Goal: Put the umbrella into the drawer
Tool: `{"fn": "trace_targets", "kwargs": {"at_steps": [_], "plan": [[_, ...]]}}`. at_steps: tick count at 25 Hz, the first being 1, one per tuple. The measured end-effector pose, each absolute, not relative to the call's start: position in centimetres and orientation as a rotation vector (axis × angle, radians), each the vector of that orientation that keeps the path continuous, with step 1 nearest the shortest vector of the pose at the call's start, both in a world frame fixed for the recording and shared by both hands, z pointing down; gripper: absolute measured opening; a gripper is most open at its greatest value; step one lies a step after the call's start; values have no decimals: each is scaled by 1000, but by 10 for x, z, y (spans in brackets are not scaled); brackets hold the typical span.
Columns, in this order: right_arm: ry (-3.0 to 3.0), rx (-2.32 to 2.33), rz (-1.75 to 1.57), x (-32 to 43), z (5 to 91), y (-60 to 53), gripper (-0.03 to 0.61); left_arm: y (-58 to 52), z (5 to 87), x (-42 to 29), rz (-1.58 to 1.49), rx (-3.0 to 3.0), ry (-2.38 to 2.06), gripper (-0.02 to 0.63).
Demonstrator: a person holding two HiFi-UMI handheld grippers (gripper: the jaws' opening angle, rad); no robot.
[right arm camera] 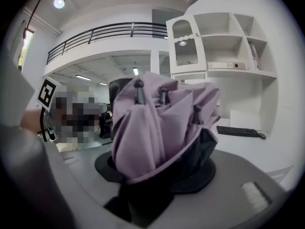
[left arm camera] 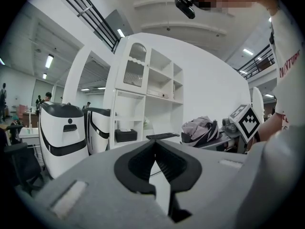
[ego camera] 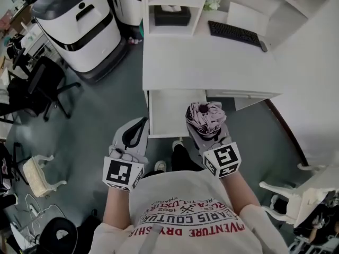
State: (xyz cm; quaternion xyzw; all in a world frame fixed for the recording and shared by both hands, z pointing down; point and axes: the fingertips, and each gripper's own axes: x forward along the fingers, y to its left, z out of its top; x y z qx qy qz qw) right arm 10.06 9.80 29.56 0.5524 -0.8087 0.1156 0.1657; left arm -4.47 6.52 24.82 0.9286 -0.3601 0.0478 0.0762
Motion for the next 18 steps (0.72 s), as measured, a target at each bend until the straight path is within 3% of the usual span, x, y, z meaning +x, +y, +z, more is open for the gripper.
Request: {"fn": "trace_targets", "kwargs": {"at_steps": [7,18], "plan": [[-2306,1272,386,104,356,38,220,19,281,-18,170,2697,-1105,3],[-2218,785,554,82,519,9,221,-5,364,-9,210,2583,-1154,3]]}}
